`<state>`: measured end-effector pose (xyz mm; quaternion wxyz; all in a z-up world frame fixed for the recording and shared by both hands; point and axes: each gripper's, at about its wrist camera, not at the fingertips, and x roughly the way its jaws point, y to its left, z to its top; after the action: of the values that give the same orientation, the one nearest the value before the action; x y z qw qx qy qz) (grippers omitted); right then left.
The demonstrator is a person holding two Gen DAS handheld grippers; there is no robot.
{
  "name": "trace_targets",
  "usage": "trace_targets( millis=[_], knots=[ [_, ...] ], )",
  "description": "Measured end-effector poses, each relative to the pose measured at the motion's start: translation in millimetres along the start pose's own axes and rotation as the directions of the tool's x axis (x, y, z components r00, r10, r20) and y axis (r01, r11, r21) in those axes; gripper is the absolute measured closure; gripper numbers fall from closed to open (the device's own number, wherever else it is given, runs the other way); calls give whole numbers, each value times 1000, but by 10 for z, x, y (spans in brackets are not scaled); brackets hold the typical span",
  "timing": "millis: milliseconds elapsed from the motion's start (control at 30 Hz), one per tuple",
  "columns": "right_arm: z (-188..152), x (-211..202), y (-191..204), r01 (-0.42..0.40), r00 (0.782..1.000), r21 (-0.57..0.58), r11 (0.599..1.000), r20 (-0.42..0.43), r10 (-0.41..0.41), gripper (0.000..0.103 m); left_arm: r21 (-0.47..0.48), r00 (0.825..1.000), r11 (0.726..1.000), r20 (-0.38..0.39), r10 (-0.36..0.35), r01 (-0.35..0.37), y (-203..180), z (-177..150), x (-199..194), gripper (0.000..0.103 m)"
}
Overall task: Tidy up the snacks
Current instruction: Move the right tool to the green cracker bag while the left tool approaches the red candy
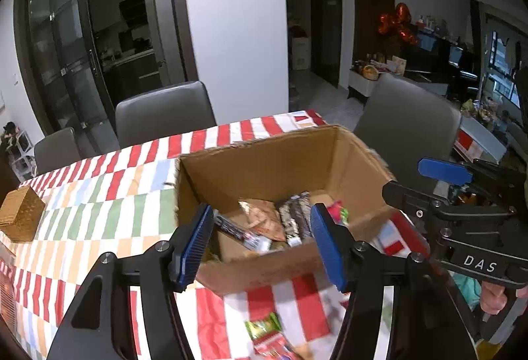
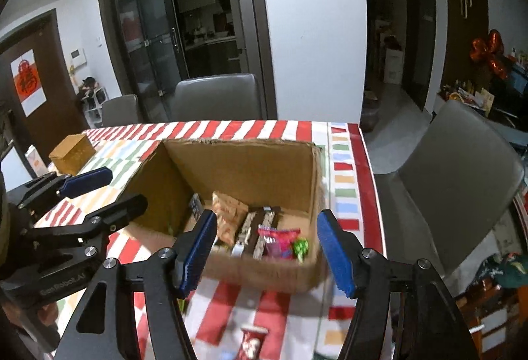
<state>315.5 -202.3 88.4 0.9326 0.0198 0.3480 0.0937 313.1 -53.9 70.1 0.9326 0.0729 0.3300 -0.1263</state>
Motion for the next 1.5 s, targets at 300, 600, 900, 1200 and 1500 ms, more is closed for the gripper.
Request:
trace_targets(
  millis=[300, 600, 900, 1200, 1500],
  knots=[
    [-355, -460, -150, 81, 996, 12, 997, 29, -81, 39, 47, 999, 998, 1, -45, 45, -316, -223, -173, 43],
    [-807, -572, -382, 107, 994, 97, 989, -32, -105, 39, 78, 995, 992, -34, -92, 95, -603, -460, -151, 43],
    [-1259, -422, -471, 172, 978, 111, 979, -140, -156, 39, 99, 984, 986, -133, -121, 135, -821, -775, 160, 43],
    [-1588, -145, -497, 176, 962, 126, 976, -233, -144, 39, 68, 959, 984, -245, -143, 164, -911, -1047, 550, 44],
    [-1737, 120, -570, 163, 946, 171, 972, -307, -105, 39, 54, 931, 984, -337, -141, 169, -965, -1147, 901, 53]
  ],
)
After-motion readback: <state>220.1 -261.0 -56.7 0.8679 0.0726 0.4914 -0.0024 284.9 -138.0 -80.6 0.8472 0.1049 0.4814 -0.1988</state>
